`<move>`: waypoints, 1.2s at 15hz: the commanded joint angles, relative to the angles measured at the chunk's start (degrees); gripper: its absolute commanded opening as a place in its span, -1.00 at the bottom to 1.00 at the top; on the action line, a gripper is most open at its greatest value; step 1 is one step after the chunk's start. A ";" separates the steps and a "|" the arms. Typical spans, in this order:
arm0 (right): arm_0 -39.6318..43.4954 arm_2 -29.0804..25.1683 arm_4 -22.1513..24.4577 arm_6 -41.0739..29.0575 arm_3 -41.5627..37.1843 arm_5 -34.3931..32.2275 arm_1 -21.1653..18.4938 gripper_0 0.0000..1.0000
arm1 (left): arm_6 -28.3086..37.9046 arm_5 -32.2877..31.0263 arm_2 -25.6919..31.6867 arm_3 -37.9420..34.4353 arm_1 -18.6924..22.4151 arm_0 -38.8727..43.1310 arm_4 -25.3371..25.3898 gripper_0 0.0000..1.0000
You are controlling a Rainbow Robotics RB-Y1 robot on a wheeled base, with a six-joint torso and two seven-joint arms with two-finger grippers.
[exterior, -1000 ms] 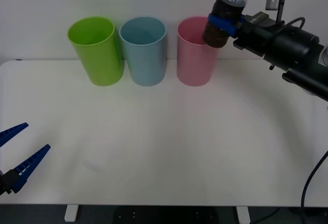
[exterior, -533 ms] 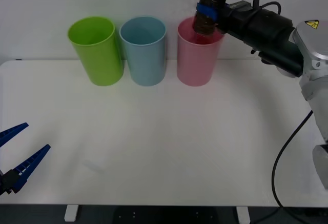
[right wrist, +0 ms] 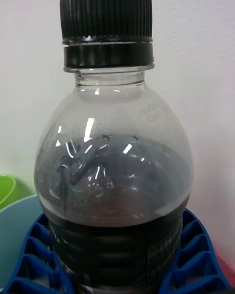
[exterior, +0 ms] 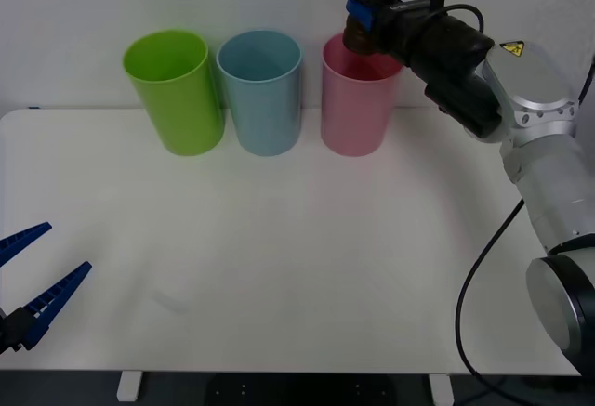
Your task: Grasp the object on the table and drop it into the matching bin: aluminum can to the light blue bin, PET bottle to the pink bin.
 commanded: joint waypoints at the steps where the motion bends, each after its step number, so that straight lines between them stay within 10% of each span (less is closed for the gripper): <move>1: 0.00 0.00 0.79 3.31 -0.01 3.61 0.86 -0.99 | 0.00 0.00 0.00 0.00 0.00 0.00 0.00 1.00; 9: 0.00 0.00 0.44 6.04 -0.01 4.40 0.95 -0.97 | 0.00 0.00 0.00 0.00 0.00 0.00 0.00 1.00; 11: 0.00 -0.09 0.44 6.30 -0.01 4.40 0.95 -0.38 | 0.00 0.00 0.00 0.00 0.00 0.00 0.00 1.00; 13: 0.00 -0.26 0.44 6.83 -0.01 4.40 0.86 1.00 | 0.00 0.00 0.00 0.00 0.00 0.00 0.00 1.00; 18: 0.00 -0.26 0.44 8.24 -0.01 3.96 0.77 1.00 | 0.00 0.00 0.00 0.00 0.00 0.00 0.00 1.00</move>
